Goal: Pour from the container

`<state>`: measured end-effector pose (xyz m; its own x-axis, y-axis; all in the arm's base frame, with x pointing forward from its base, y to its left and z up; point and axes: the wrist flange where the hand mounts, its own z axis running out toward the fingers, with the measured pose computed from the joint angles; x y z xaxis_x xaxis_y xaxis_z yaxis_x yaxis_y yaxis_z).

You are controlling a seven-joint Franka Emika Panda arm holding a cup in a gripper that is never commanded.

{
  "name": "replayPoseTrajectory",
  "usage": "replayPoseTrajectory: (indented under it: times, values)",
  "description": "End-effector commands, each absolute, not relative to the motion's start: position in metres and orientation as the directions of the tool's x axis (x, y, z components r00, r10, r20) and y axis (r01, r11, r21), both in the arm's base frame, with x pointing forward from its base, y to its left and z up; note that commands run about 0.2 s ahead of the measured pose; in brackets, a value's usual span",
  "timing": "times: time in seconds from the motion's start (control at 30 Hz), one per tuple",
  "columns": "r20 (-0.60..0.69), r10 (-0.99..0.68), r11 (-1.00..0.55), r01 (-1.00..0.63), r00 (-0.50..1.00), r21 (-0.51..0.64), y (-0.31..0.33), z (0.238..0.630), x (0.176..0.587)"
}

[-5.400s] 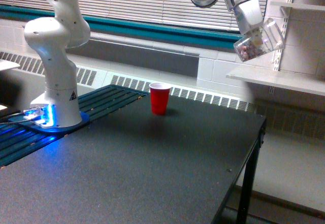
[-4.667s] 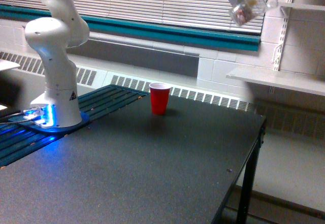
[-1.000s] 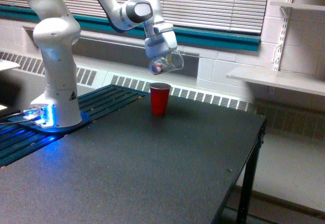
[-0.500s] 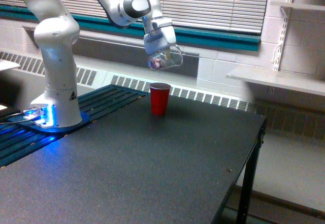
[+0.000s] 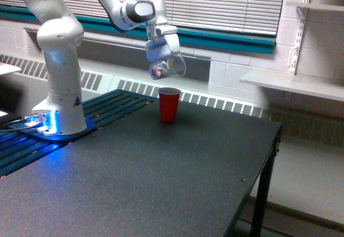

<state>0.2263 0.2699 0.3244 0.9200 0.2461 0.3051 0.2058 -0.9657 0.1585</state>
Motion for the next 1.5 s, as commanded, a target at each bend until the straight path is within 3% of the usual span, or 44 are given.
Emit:
replayPoseTrajectory:
  times: [0.03,1.03,1.5]
  values:
    - [0.304,0.243,-0.966,0.203,0.921,0.158,0.265,0.332,0.238]
    - [0.273,0.305,-0.946,0.258,0.912,0.193,0.299,0.337,0.243]
    - [0.236,0.344,-0.931,0.296,0.909,0.215,0.31,0.327,0.224]
